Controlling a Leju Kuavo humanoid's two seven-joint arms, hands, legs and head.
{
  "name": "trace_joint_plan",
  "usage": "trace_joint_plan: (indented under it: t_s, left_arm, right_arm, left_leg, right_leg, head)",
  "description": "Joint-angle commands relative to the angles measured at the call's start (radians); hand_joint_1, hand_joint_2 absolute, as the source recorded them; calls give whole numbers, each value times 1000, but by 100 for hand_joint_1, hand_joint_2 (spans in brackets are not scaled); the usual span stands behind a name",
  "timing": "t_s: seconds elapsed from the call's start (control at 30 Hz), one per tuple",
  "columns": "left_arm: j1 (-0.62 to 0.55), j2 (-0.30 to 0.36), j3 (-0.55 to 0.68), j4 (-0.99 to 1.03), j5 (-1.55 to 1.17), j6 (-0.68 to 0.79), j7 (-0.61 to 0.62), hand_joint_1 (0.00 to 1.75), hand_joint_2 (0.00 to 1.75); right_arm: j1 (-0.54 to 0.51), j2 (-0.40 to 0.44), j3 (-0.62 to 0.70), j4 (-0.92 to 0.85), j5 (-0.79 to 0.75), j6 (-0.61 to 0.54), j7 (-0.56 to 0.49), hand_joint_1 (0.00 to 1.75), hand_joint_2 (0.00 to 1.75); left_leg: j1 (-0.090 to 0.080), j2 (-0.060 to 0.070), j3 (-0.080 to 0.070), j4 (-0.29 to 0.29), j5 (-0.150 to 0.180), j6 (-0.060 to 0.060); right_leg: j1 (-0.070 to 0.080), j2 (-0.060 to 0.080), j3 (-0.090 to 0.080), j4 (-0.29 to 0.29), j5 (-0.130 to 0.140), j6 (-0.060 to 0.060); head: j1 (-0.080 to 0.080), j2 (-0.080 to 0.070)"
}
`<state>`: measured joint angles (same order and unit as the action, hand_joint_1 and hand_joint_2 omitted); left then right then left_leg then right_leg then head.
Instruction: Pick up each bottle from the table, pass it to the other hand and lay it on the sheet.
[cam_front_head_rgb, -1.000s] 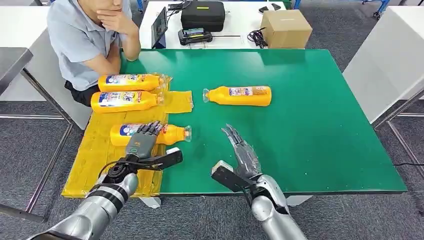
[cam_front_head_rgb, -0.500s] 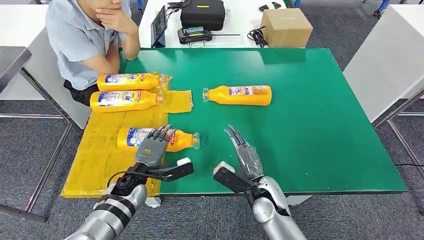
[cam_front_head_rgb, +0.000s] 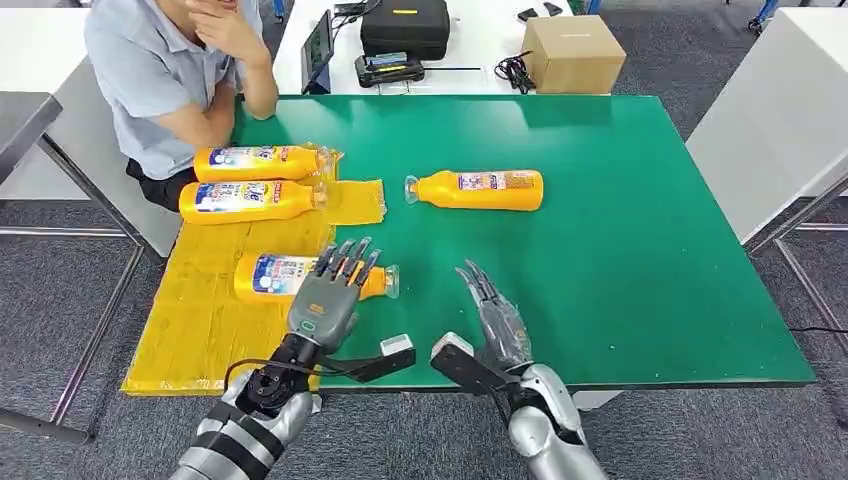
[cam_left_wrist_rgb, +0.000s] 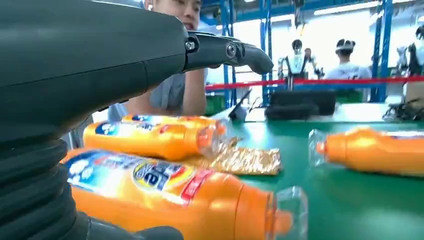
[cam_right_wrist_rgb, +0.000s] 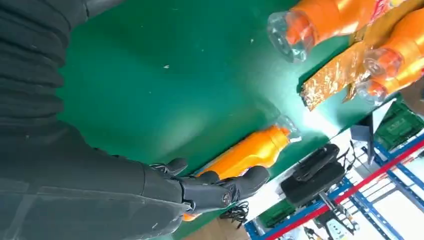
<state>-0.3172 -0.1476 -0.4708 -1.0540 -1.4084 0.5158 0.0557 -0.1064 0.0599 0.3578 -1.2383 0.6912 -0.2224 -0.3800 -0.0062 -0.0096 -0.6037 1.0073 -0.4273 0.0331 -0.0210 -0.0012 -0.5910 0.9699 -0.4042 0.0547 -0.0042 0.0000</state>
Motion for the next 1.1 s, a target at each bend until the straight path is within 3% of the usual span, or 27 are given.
trace_joint_plan:
  t_s: [0.03, 0.13, 0.23, 0.27, 0.33, 0.43, 0.6, 0.63, 0.67, 0.7, 0.73, 0.77, 0.8, 1.07, 1.1]
  left_arm:
    - [24, 30, -47, -83, 21, 48, -28, 0, 175]
    - [94, -13, -27, -182, 234, 88, -135, 0, 175]
    - [148, -43, -11, -231, 288, 132, -163, 0, 175]
    - [157, -49, -7, -233, 311, 151, -178, 0, 175]
    - [181, -77, 30, -233, 426, 182, -263, 0, 175]
    - [198, -98, 52, -226, 518, 182, -335, 0, 175]
    - [199, -104, 54, -221, 542, 182, -346, 0, 175]
    - [208, -110, 54, -226, 611, 181, -371, 0, 175]
    - [219, -115, 49, -238, 677, 177, -397, 0, 175]
    - [227, -114, 45, -243, 746, 160, -419, 0, 175]
    - [245, -113, 31, -265, 851, 98, -439, 0, 175]
    - [250, -112, 25, -269, 850, 97, -438, 0, 175]
    - [255, -109, 13, -283, 918, 48, -446, 0, 175]
    - [254, -110, 6, -286, 919, 47, -445, 0, 175]
    - [253, -109, 5, -288, 972, 7, -437, 0, 175]
  right_arm:
    - [4, 3, -31, -7, -11, -10, -6, 0, 175]
    - [53, 24, -68, -99, -72, -53, -64, 0, 175]
    - [117, 37, -84, -229, -70, -127, -91, 0, 175]
    - [132, 40, -86, -259, -92, -123, -91, 0, 175]
    - [145, 41, -100, -275, -271, 6, -110, 0, 175]
    - [155, 45, -129, -261, -317, 25, -120, 0, 175]
    - [157, 51, -135, -259, -329, 30, -122, 0, 175]
    - [167, 64, -153, -264, -363, 40, -113, 0, 0]
    - [176, 71, -159, -271, -369, 33, -105, 0, 0]
    - [181, 72, -159, -275, -351, 13, -70, 0, 175]
    - [184, 64, -145, -277, -186, -117, -63, 0, 175]
    - [185, 63, -139, -283, -182, -120, -62, 0, 175]
    - [182, 46, -122, -282, -42, -205, -40, 0, 175]
    - [180, 40, -121, -290, -42, -207, -34, 0, 175]
    - [173, 21, -105, -279, 29, -235, -14, 0, 175]
  left_leg:
    - [2, 2, 3, 1, -2, -2]
    - [1, 1, 2, 0, -1, -1]
    - [1, 0, 3, 1, -3, -2]
    - [0, 0, 1, 1, -2, -1]
    - [0, 0, 1, 0, -2, -1]
    - [1, 1, 3, 1, -4, -2]
    - [1, 1, 2, 0, -3, -2]
    - [0, 1, 0, 0, -2, -1]
    - [1, 1, 2, 1, -3, -2]
    - [0, 1, 1, 0, -2, -1]
    - [1, 1, 3, 0, -3, -2]
    - [1, 1, 2, 0, -2, -2]
    - [1, 1, 3, 0, -3, -2]
    - [1, 1, 2, 0, -2, -2]
    - [1, 1, 3, 0, -3, -2]
  right_leg:
    - [2, 1, 3, 0, -1, -3]
    - [1, 0, 2, 0, -1, -2]
    - [1, -1, 3, 1, -3, -2]
    - [0, -1, 1, 1, -2, -2]
    - [0, -1, 1, 0, -2, -1]
    - [2, 1, 3, 0, -3, -3]
    - [1, 0, 2, -1, -1, -3]
    - [0, 0, -1, -1, -1, -1]
    - [1, 1, 2, 0, -2, -3]
    - [0, 0, 0, -1, -1, -2]
    - [1, 0, 3, -1, -2, -3]
    - [1, 0, 1, -1, -1, -2]
    - [1, 0, 3, -1, -2, -3]
    - [1, 0, 2, -1, -1, -2]
    - [2, 0, 3, -1, -2, -3]
  head:
    - [0, 0]
    - [0, 0]
    - [0, 0]
    - [0, 0]
    - [0, 0]
    - [0, 0]
    - [0, 0]
    - [0, 0]
    - [0, 0]
    - [0, 0]
    - [0, 0]
    - [0, 0]
    - [0, 0]
    - [0, 0]
    - [0, 0]
